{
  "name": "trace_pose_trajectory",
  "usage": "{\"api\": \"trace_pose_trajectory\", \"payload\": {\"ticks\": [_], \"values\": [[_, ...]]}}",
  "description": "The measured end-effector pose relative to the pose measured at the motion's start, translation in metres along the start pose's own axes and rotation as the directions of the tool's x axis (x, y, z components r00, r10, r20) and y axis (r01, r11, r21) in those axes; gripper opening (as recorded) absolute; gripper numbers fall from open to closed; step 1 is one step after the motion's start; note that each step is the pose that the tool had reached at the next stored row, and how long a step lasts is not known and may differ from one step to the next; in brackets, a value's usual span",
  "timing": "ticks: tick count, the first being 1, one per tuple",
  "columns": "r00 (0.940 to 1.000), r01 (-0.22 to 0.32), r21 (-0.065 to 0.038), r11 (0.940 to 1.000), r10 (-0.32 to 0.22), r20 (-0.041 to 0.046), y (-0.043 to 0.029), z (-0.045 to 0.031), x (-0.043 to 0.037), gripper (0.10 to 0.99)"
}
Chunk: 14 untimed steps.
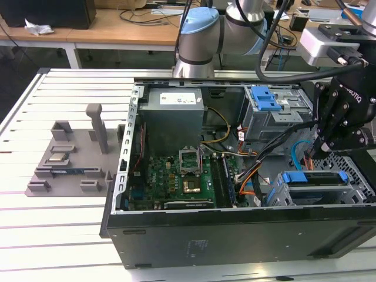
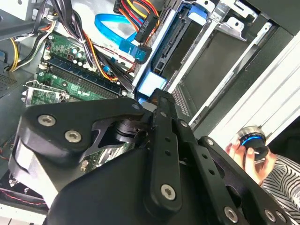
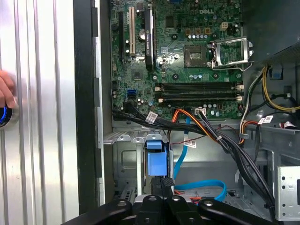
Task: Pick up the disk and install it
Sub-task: 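Insert the first disk wire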
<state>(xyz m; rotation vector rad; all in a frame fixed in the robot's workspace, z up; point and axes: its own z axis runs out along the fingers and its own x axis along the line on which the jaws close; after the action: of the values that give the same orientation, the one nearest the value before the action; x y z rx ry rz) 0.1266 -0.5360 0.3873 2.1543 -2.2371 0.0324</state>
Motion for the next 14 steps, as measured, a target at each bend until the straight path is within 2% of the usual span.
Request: {"api": "trace_pose_trajectory", "payload": {"ticks": [3, 5, 7, 10, 12, 13, 14], "values": [[1.0, 0.0, 0.0, 1.0, 0.0, 0.0005, -0.0022, 0.0002, -0.0018, 0.106], [1.0, 0.0, 0.0, 1.0, 0.0, -0.0021, -0.0092, -0.0002, -0.0121, 0.106], [1.0, 0.0, 0.0, 1.0, 0.0, -0.0038, -0.0123, -0.0002, -0.0168, 0.106], [1.0, 0.0, 0.0, 1.0, 0.0, -0.0067, -0.0216, -0.0006, -0.0253, 0.106], [1.0, 0.0, 0.0, 1.0, 0.0, -0.0074, -0.0348, -0.0006, -0.032, 0.106], [1.0, 0.0, -0.001, 1.0, 0.0, -0.0083, -0.041, 0.0022, -0.0337, 0.106], [0.9999, 0.0, -0.002, 1.0, 0.0, -0.0101, -0.0438, 0.0074, -0.0346, 0.106]]}}
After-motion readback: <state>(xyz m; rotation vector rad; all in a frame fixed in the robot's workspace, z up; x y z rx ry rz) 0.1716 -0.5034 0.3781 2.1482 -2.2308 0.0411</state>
